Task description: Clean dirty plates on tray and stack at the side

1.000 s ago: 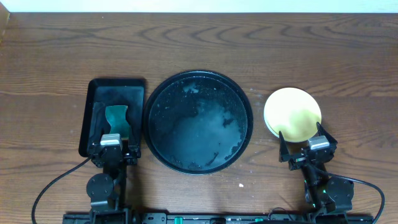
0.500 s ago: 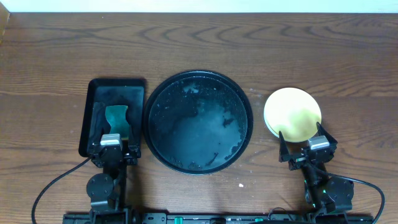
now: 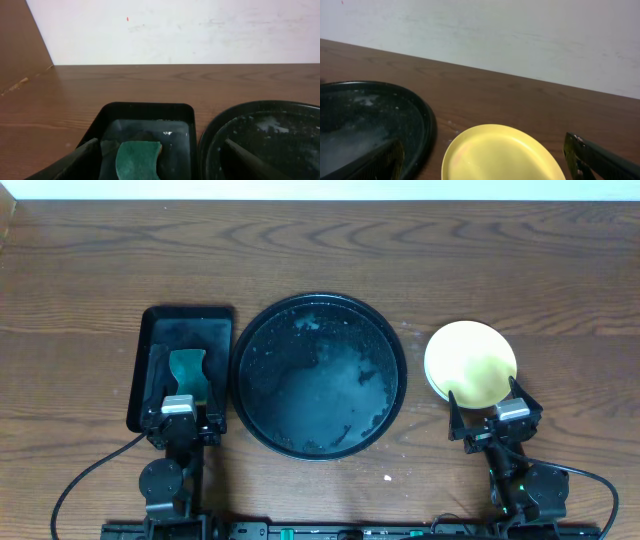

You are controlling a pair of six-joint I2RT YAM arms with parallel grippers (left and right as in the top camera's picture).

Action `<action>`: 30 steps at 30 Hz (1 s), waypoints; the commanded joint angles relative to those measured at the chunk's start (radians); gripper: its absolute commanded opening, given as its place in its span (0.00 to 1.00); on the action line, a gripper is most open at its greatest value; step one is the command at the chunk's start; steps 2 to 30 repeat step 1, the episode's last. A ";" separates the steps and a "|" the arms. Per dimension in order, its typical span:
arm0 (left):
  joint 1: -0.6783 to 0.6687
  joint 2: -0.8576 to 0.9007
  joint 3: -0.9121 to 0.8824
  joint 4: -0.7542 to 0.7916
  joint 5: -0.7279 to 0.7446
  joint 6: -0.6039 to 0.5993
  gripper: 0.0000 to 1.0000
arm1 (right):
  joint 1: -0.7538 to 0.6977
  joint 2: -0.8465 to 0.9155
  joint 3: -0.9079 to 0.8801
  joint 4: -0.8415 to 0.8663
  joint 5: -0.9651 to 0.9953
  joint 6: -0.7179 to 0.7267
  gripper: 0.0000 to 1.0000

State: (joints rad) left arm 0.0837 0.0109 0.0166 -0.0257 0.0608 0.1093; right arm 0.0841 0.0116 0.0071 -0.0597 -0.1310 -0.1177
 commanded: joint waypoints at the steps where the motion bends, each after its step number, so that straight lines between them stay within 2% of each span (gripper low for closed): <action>1: -0.003 -0.005 -0.013 -0.041 -0.005 0.014 0.76 | -0.004 -0.006 -0.002 -0.004 0.000 -0.011 0.99; 30: -0.003 -0.005 -0.013 -0.041 -0.005 0.014 0.76 | -0.004 -0.006 -0.002 -0.004 0.000 -0.011 0.99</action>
